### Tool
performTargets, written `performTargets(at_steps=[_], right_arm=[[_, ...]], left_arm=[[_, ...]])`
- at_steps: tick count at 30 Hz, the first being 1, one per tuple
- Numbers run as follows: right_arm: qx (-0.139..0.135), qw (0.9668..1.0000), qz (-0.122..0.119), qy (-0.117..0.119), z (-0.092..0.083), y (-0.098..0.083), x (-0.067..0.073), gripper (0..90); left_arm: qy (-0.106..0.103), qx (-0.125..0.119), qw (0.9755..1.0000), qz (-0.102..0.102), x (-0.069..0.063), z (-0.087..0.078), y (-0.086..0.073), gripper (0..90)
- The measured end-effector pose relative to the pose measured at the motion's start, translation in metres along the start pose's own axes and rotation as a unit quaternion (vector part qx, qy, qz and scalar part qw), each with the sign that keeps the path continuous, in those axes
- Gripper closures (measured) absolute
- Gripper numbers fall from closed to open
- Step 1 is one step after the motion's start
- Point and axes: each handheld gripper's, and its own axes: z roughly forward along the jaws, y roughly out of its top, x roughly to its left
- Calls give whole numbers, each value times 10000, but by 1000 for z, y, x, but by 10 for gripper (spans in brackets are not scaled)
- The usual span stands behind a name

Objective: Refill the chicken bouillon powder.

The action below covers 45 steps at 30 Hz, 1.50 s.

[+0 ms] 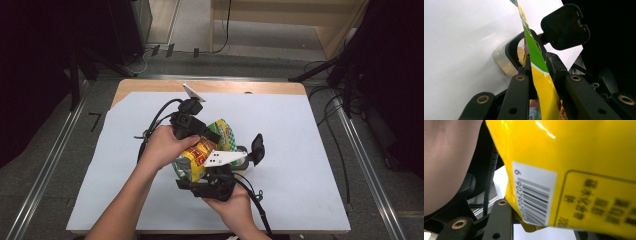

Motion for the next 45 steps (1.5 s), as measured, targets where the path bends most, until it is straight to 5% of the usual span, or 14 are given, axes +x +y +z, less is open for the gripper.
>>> performTargets(at_steps=[45], right_arm=[[49,10000,-34,33,3,2,-1,650]], left_arm=[[75,-89,9999,34,0,-4,-2,803]])
